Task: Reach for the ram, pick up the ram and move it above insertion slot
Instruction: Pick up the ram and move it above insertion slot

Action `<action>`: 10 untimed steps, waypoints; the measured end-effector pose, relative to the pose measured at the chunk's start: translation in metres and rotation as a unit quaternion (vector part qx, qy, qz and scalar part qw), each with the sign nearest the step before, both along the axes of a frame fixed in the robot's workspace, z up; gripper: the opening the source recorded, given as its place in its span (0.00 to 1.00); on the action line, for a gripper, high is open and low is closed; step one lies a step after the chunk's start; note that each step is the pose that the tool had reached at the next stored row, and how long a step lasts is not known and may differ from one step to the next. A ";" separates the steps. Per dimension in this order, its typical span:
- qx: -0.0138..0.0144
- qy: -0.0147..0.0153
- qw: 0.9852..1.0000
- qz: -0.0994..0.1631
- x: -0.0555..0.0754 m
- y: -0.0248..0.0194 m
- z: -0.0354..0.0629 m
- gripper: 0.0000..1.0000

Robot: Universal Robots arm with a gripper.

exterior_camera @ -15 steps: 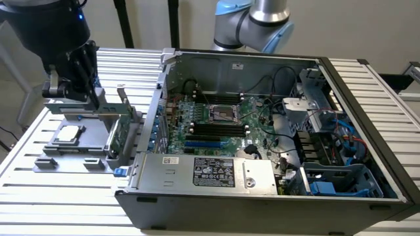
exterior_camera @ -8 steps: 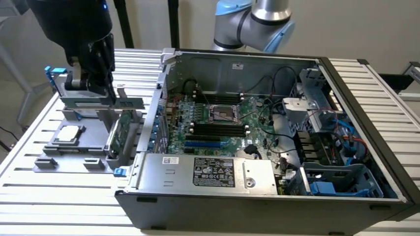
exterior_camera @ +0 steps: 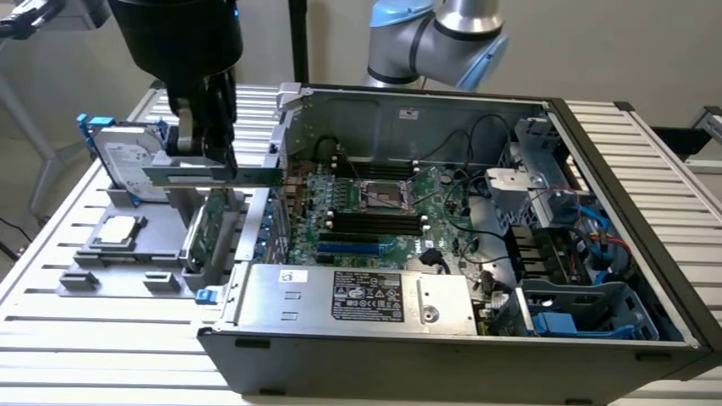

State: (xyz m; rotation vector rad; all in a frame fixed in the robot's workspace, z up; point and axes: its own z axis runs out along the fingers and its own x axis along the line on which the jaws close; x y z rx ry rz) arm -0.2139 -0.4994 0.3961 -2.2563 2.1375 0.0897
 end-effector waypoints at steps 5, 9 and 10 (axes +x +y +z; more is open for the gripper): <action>0.002 0.000 1.000 0.000 0.023 0.0001 0.0001 0.13; 0.003 0.000 1.000 0.000 0.041 0.0003 0.0000 0.13; 0.003 0.000 1.000 0.000 0.045 0.0004 0.0001 0.13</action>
